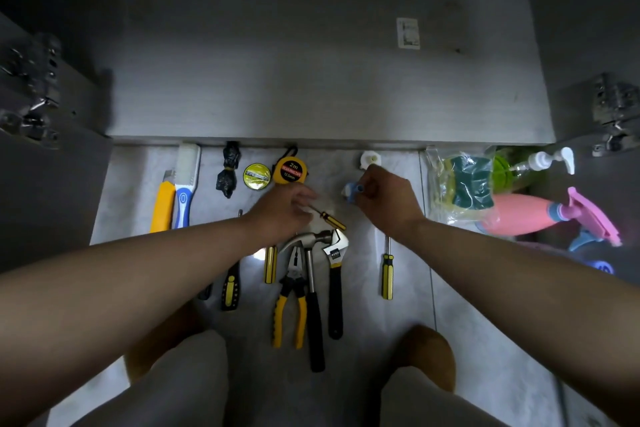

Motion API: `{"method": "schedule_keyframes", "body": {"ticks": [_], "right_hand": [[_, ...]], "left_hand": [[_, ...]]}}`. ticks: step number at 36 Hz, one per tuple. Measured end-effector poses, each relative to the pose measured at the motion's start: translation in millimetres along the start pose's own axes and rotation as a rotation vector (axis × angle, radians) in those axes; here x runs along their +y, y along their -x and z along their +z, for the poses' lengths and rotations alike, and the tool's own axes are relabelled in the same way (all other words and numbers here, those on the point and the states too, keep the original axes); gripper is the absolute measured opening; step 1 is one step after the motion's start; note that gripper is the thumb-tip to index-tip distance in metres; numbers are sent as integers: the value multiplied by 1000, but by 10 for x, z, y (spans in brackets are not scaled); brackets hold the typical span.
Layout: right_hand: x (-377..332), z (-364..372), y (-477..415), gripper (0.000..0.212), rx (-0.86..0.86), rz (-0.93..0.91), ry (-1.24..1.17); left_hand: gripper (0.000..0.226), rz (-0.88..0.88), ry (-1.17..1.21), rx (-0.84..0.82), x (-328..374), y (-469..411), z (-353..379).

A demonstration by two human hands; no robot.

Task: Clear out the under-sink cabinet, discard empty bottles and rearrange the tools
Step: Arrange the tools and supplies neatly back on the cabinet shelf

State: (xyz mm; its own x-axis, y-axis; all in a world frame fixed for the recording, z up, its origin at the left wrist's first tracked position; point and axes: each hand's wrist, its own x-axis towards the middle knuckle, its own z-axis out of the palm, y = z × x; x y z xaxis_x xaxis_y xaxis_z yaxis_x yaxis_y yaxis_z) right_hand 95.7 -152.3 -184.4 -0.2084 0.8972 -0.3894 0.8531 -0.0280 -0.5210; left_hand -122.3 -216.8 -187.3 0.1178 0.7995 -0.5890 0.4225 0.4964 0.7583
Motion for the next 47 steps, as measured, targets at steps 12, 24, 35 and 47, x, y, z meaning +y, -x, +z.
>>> {"method": "schedule_keyframes", "body": {"ticks": [12, 24, 35, 47], "right_hand": [[157, -124, -200, 15, -21, 110, 230], [-159, 57, 173, 28, -119, -244, 126], [-677, 407, 191, 13, -433, -167, -243], [-807, 355, 191, 18, -465, 9, -332]], "left_hand": [[33, 19, -421, 411, -351, -32, -448], [35, -29, -471, 483, -501, -22, -738], [25, -75, 70, 427, -462, 80, -621], [26, -43, 450, 72, -256, 66, -428]]}}
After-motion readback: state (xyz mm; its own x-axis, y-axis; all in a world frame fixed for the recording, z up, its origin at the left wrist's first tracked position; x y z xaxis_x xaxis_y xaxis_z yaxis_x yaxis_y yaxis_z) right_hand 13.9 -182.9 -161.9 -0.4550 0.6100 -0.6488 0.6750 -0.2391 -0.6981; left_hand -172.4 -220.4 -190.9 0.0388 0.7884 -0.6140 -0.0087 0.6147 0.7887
